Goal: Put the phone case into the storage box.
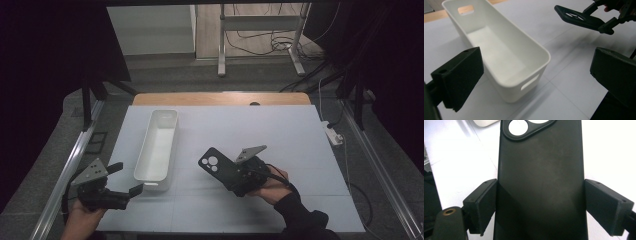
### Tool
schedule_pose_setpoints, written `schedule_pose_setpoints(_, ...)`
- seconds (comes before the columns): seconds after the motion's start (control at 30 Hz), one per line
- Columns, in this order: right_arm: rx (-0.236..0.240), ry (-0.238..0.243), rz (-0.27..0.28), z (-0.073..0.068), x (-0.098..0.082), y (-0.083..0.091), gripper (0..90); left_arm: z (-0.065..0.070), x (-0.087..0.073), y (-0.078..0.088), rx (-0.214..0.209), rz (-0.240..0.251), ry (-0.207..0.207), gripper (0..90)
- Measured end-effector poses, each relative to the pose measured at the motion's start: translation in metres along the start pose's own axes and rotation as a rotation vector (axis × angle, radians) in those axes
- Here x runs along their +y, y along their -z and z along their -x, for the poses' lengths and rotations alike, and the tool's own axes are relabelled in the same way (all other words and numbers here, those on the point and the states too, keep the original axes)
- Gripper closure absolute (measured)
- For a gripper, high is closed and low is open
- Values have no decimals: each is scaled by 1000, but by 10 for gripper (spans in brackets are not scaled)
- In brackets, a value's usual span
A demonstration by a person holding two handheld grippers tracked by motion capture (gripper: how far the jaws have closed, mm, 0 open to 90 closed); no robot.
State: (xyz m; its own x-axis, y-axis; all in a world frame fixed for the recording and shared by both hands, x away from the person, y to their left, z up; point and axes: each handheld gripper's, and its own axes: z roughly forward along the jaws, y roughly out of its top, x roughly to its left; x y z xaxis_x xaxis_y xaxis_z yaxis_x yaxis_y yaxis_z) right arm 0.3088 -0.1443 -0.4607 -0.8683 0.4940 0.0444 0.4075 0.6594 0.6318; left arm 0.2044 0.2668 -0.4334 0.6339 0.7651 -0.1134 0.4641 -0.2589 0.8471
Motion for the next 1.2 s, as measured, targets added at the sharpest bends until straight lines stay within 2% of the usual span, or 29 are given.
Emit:
schedule_pose_setpoints(0.2, 6, -12, 39, 2, -6, 14, 147, 3, 13, -12, -44, 6, -39, 0)
schedule_pose_setpoints(0.67, 13, -33, 93, 5, -18, 37, 147, 7, 38, -38, -142, 24, -82, 0)
schedule_pose_setpoints(0.73, 15, -35, 102, 5, -19, 40, 147, 9, 43, -45, -162, 23, -99, 0)
schedule_pose_setpoints(0.93, 17, -32, 118, 5, -23, 47, 147, 13, 52, -56, -186, 16, -122, 0)
schedule_pose_setpoints(1.2, 23, -44, 140, 7, -30, 56, 147, 17, 66, -72, -235, 33, -143, 0)
